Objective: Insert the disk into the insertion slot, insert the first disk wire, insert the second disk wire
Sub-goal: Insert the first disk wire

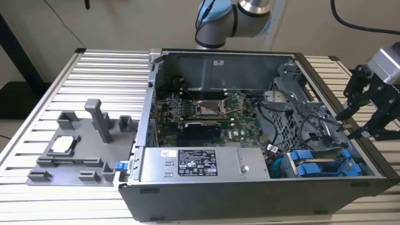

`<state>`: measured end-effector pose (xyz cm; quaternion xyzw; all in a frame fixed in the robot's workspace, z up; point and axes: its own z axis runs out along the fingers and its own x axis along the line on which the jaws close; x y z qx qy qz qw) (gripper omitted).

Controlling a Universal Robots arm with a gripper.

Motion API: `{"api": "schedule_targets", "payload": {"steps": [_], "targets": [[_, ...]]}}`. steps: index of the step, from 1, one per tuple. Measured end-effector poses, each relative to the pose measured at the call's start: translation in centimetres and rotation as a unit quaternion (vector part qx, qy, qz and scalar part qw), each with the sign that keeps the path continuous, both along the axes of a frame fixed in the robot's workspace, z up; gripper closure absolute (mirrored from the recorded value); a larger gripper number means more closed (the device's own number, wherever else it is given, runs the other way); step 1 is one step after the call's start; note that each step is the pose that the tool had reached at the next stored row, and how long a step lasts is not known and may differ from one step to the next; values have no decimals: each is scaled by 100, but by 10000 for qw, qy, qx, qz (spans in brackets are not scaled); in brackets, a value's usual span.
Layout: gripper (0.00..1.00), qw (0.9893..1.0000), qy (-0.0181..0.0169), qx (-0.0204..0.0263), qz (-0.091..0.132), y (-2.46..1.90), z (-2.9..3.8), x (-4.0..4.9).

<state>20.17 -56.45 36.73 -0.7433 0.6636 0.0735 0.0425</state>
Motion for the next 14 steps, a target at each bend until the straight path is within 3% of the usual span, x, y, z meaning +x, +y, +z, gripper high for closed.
{"api": "schedule_targets", "payload": {"steps": [6,7,8,10,14], "targets": [[55,10000,0,1,13,0,-1,1],[62,10000,0,0,15,-1,-1,1],[62,10000,0,0,17,-1,-1,1],[74,10000,0,1,22,0,-1,1],[81,10000,0,1,30,0,-1,1]]}}
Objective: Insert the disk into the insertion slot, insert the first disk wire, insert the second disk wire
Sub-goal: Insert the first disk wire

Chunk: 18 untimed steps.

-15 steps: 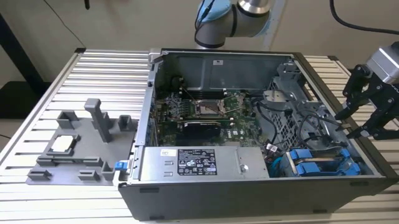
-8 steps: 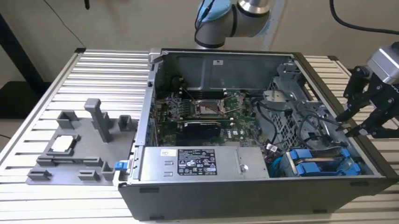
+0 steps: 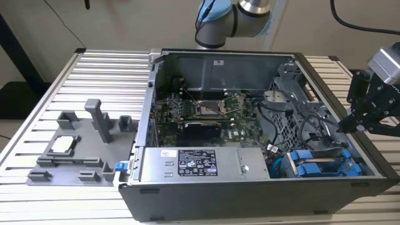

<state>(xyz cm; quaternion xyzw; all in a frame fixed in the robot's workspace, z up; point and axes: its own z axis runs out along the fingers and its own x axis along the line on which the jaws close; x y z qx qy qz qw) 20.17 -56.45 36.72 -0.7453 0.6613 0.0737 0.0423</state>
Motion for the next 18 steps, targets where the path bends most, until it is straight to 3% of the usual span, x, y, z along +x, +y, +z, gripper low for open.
{"api": "schedule_targets", "payload": {"steps": [7,9,14,18], "targets": [[81,10000,0,0,14,0,0,-1],[81,10000,-14,0,15,0,-1,-42],[81,9999,-169,-5,13,0,-13,-234],[81,9996,-292,-40,13,-1,-30,-320]]}}
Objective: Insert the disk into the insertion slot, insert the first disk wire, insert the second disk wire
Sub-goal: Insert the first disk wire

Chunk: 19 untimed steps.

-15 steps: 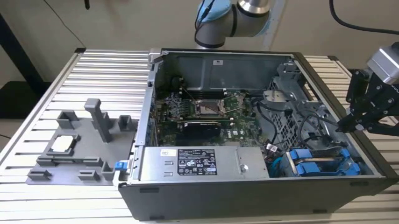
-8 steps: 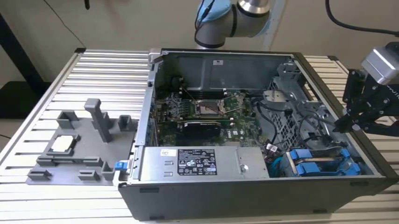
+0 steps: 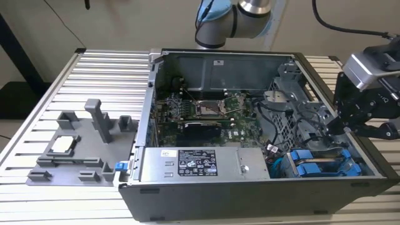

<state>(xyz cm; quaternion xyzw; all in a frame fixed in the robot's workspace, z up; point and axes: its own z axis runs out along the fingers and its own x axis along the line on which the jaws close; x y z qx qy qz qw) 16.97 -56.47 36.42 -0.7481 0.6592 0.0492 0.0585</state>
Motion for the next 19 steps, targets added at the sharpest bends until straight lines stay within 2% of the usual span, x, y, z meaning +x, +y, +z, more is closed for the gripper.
{"api": "schedule_targets", "payload": {"steps": [2,3,6,8,9,11,15,19], "targets": [[81,10000,-56,-21,0,-4,-8,-33],[81,9999,-96,-30,0,-7,-11,-46],[81,9997,-254,-49,-1,-22,-19,-84],[81,9994,-329,-69,0,-36,-22,-111],[81,9993,-354,-84,0,-44,-22,-127],[81,9992,-385,-111,1,-60,-26,-164],[81,9989,-424,-190,-37,-67,-50,-224],[81,9985,-427,-239,-261,-67,-83,-226]]}}
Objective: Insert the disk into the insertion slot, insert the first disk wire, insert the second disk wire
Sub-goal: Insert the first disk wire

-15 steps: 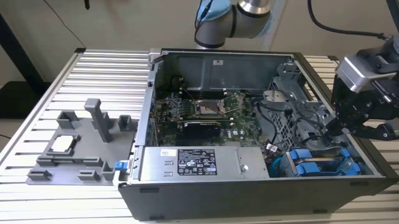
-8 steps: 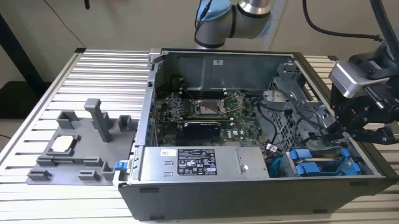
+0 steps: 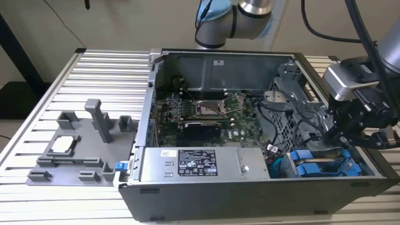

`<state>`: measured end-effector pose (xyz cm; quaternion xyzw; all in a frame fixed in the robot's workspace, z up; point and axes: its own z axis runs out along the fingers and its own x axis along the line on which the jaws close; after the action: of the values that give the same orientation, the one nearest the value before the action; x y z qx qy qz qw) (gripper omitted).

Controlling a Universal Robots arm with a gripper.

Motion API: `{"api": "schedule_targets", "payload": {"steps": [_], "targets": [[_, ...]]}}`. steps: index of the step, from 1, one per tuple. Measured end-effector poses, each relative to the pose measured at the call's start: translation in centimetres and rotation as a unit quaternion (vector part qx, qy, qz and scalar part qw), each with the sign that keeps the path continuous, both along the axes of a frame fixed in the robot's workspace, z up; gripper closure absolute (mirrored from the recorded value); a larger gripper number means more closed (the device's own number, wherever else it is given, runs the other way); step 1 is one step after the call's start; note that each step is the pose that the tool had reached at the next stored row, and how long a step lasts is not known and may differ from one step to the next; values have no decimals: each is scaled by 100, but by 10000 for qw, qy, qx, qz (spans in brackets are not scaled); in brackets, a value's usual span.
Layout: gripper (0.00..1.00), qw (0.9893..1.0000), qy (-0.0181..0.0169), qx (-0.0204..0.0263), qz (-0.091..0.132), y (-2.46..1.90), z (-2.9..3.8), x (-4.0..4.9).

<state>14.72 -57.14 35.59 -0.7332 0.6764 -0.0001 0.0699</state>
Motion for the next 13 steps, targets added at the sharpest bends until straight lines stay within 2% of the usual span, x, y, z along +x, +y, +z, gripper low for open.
{"api": "schedule_targets", "payload": {"steps": [2,3,4,10,13], "targets": [[81,10000,1,-70,-57,0,-1,0],[81,9999,21,-116,-65,0,-3,5],[81,9999,35,-138,-70,-1,-4,9],[81,9998,36,-149,-81,-1,-6,16],[81,9998,36,-154,-146,-1,-27,17]]}}
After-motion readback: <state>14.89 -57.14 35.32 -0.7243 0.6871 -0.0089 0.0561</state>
